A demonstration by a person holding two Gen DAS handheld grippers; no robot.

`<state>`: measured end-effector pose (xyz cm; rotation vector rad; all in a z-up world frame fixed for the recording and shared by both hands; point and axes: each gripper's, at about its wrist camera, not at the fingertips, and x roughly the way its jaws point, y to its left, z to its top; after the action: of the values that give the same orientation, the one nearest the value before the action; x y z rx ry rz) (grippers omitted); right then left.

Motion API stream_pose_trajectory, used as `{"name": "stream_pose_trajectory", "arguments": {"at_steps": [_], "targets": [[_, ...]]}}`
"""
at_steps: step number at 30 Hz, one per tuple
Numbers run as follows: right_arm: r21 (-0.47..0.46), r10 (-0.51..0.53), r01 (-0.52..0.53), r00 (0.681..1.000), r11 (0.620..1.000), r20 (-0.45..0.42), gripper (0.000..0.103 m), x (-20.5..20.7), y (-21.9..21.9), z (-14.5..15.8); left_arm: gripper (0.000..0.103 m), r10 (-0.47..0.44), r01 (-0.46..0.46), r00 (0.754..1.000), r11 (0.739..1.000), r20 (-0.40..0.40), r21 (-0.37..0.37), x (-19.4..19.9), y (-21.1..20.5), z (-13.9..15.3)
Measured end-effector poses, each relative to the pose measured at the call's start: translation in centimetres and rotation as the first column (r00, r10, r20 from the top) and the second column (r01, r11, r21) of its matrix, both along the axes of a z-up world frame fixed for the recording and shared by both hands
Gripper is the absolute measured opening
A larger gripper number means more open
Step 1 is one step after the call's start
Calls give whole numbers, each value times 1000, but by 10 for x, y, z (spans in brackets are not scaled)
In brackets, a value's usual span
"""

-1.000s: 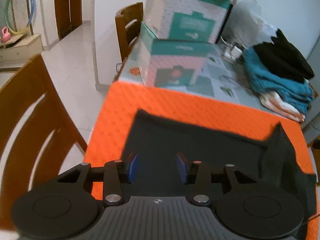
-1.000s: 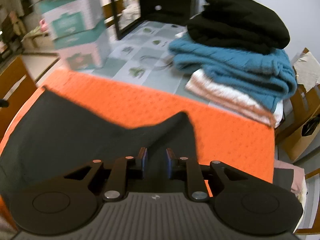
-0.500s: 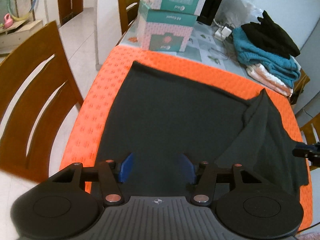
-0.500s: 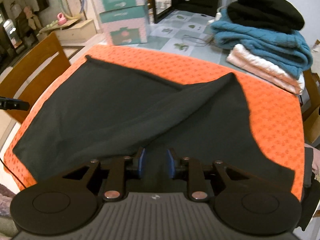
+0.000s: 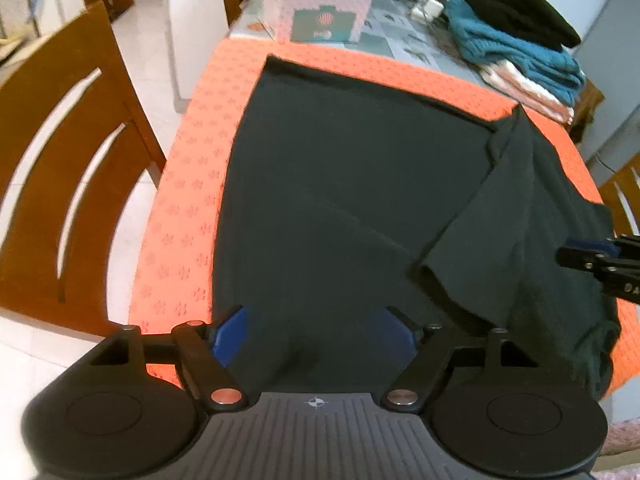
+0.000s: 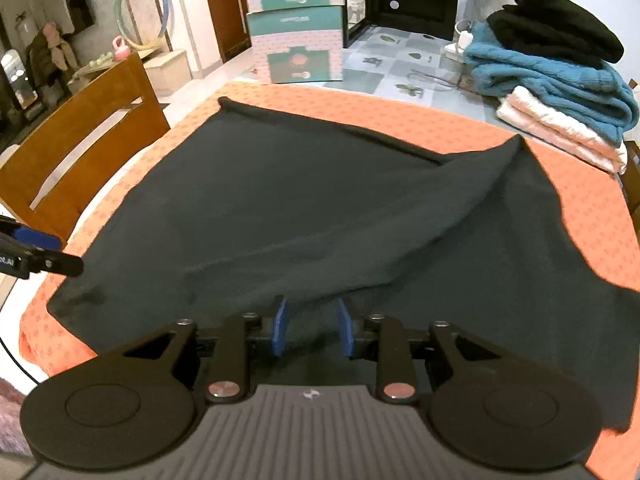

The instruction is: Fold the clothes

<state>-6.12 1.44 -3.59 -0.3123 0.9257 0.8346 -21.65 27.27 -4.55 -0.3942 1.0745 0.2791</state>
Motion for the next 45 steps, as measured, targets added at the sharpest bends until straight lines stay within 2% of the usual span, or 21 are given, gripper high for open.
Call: {"name": "stream_pose_trajectory", "arguments": {"at_steps": [2, 4, 12, 13, 14, 16, 19, 22, 26, 28, 34, 37, 40, 43, 45], "targets": [[5, -9, 9, 1000, 1000, 12, 47, -13, 17, -4, 78, -52, 52, 999, 999, -6, 4, 0, 5, -3], [-17, 5, -4, 999, 1000, 50, 49, -28, 39, -11, 79, -110, 110, 994, 994, -8, 17, 1, 10, -7], [-118, 69, -53, 988, 992, 140, 47, -70, 106, -46, 79, -258, 259, 966, 965, -24, 44, 1, 22, -15], [-126, 62, -44, 988, 991, 141, 29, -71, 110, -50, 79, -265, 266, 964, 963, -27, 41, 0, 23, -16], [-122, 41, -24, 990, 992, 138, 1, -71, 110, -52, 79, -271, 272, 962, 962, -31, 37, 0, 25, -18], [-88, -21, 34, 989, 996, 145, 2, -70, 107, -51, 79, -279, 280, 960, 960, -35, 28, -2, 28, -20], [31, -191, 189, 969, 982, 157, 2, -68, 77, -28, 79, -287, 288, 957, 958, -34, 15, -2, 33, -23], [145, -381, 363, 916, 920, 125, 2, -66, 35, -5, 79, -297, 298, 954, 955, -30, 6, 2, 35, -24], [295, -585, 553, 811, 780, 27, 2, -69, -30, 12, 79, -323, 323, 946, 946, -21, -3, 10, 33, -25], [333, -664, 631, 747, 701, -17, 2, -71, -60, 11, 79, -340, 340, 940, 940, -17, -5, 14, 30, -26], [320, -839, 827, 525, 462, -144, 2, -97, -124, -12, 79, -397, 396, 918, 918, -20, -23, 25, 19, -31], [270, -875, 887, 435, 376, -211, 2, -111, -140, -29, 79, -430, 430, 903, 903, -18, -19, 27, 11, -32], [206, -888, 913, 396, 352, -236, 2, -120, -147, -43, 79, -445, 445, 895, 895, -11, -20, 28, 7, -31], [170, -882, 911, 408, 375, -238, 2, -118, -152, -46, 79, -444, 444, 896, 895, -3, -38, 31, 5, -32], [145, -877, 899, 437, 414, -202, 4, -112, -156, -38, 79, -441, 441, 897, 896, 3, -51, 33, 3, -32]]}}
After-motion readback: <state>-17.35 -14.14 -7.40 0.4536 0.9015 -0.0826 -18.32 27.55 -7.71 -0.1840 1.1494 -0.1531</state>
